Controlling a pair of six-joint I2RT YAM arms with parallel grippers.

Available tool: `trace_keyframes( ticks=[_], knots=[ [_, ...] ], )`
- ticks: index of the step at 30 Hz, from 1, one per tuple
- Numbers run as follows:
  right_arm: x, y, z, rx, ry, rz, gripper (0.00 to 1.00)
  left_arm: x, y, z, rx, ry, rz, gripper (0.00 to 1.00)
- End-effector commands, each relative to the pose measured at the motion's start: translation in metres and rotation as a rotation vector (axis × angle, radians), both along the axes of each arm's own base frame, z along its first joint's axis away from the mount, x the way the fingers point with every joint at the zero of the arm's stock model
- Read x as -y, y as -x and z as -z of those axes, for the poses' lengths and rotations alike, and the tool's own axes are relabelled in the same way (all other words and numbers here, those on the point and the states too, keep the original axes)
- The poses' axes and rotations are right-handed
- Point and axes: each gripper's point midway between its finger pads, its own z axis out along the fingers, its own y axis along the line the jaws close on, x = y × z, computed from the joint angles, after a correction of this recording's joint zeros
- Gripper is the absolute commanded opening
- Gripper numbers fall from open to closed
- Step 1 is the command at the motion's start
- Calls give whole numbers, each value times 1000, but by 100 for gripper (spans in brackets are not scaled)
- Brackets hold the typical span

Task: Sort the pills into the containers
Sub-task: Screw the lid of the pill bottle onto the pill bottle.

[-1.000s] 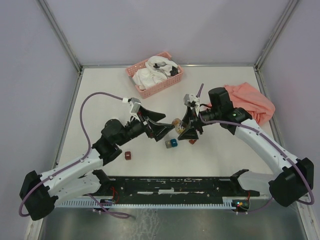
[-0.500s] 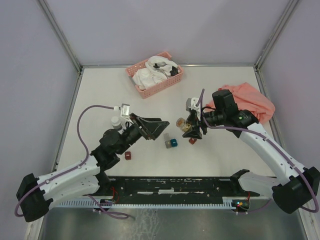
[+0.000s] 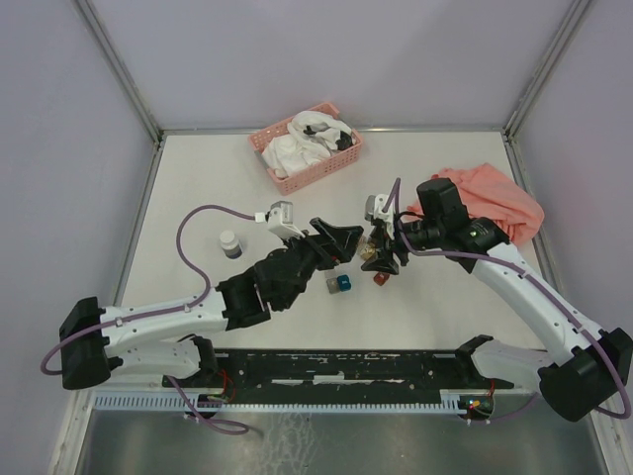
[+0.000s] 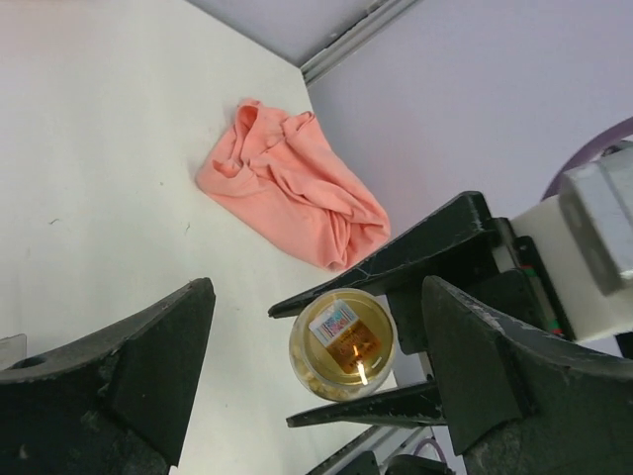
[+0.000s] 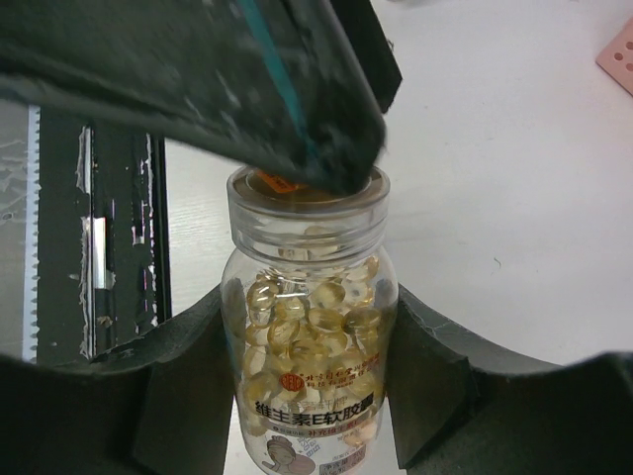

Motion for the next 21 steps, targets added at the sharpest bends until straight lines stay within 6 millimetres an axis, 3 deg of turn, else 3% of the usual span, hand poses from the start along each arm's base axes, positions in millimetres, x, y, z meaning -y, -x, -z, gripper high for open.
trace_keyframes(
  ticks=[1, 13, 21],
  knots=[
    [-4, -6, -22, 69, -29, -8, 2, 6, -10, -13, -14, 41, -70, 89],
    [-4, -7, -21, 68, -27, -1, 2, 25, -12, -13, -17, 51, -39, 75],
    [-6, -7, -22, 50, -31, 1, 2, 26, -6, -10, -34, 67, -11, 64]
  ],
)
